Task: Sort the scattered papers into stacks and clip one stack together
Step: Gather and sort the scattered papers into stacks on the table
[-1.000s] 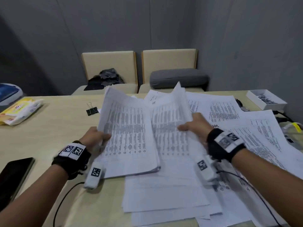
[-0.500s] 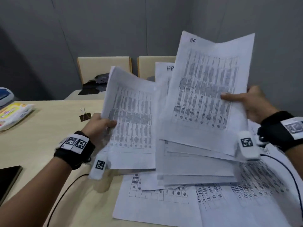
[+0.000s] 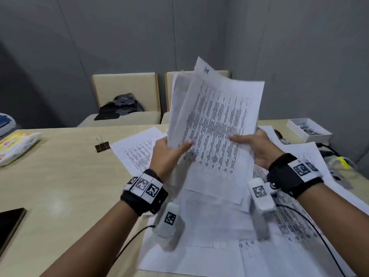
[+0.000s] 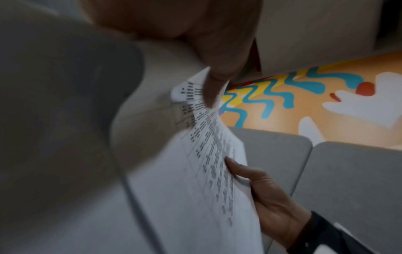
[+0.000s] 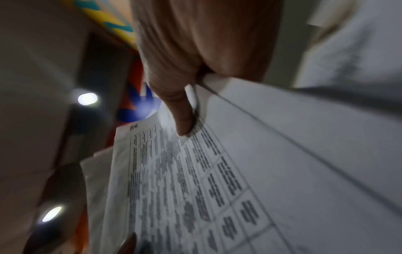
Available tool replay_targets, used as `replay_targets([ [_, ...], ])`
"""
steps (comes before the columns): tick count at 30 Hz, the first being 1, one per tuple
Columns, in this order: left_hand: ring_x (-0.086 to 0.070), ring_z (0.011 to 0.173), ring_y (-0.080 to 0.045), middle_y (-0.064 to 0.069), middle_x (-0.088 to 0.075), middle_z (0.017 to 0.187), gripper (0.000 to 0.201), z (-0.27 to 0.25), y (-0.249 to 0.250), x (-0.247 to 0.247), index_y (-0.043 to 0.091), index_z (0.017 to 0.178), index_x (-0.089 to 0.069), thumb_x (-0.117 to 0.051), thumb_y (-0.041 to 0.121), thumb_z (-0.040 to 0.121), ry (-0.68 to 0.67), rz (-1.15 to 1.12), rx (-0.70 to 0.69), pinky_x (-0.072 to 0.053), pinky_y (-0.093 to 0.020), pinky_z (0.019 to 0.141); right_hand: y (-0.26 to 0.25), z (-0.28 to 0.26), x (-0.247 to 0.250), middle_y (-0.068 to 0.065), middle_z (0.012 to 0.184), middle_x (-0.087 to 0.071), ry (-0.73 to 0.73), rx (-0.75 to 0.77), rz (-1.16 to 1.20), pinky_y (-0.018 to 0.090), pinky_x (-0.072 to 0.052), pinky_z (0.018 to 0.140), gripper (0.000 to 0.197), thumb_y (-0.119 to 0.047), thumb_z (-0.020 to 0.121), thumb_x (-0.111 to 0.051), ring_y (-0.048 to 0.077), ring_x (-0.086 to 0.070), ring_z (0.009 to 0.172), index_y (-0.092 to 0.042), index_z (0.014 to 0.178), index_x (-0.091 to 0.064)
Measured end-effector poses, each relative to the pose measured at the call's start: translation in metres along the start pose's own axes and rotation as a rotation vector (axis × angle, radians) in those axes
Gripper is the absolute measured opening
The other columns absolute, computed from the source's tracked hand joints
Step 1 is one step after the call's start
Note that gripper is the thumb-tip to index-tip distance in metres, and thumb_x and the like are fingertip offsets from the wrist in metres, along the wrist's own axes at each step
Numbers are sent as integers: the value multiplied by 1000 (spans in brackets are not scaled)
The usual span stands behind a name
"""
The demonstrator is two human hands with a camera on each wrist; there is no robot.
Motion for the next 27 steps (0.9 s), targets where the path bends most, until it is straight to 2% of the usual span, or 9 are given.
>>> replay_targets([
  [3,-69,75,-23,-11,-71,85,21,18,35,5,-2,100,-68,-74,2,80,44,-33,-80,-60,-38,69,-50,-3,-4,9,128,-64,84,259,-102,43,-52,101,81,-21,62,-93,23,-63,117,-1,127,-50],
  [6,-69,79,-20,-9,-72,90,22,34,81,13,4,99,-70,-74,0,78,46,-108,-212,-59,-35,74,-103,-9,-7,18,126,-64,188,514,-166,48,-54,97,93,-49,52,-95,29,-65,115,1,120,-56],
  [8,-68,78,-14,-3,-72,88,19,38,99,17,14,95,-70,-74,4,79,65,-118,-283,-57,-32,76,-122,-15,-9,15,122,-66,227,618,-184,45,-54,97,90,-49,55,-93,26,-66,113,3,118,-56],
  [12,-69,92,-19,-8,-72,101,26,35,87,12,12,106,-68,-75,7,81,-22,-94,-298,-57,-37,84,-109,-14,-14,7,119,-69,194,582,-263,46,-52,100,91,-52,54,-93,21,-66,113,-1,121,-59],
  [17,-69,100,-28,-12,-72,108,33,30,51,8,12,107,-70,-80,11,76,-73,-104,-216,-58,-44,86,-65,-7,-10,16,119,-70,60,460,-357,54,-52,98,91,-53,51,-94,31,-67,113,-1,119,-62],
  [20,-68,93,-25,-17,-70,106,28,31,50,7,13,99,-70,-79,17,73,-68,-113,-221,-59,-44,82,-58,-7,-12,2,122,-70,-18,413,-342,45,-50,103,88,-39,55,-95,14,-67,114,-10,129,-57],
  [22,-67,87,-18,-11,-71,97,24,32,55,4,13,95,-70,-79,17,73,-47,-131,-227,-58,-40,80,-58,-8,-15,-4,118,-70,0,412,-315,36,-51,102,73,-26,62,-91,6,-67,111,-11,126,-58],
  [25,-66,87,-18,-7,-69,96,19,35,69,-1,10,100,-68,-75,9,82,-29,-181,-260,-59,-31,79,-64,-8,-21,-2,115,-71,48,445,-170,23,-53,91,55,-9,69,-87,2,-68,106,-12,117,-61],
  [27,-66,92,-22,-11,-70,101,17,38,70,-1,11,101,-68,-73,10,84,1,-230,-261,-59,-31,81,-62,-7,-24,1,113,-72,94,452,-80,21,-54,86,53,-7,70,-85,6,-70,103,-7,117,-62],
])
Point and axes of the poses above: each hand's wrist, its own z-axis towards the middle knuckle, its own x-axis out of the back of the hand, y = z × x, the point moved 5 cm from there along z, towards the middle knuckle
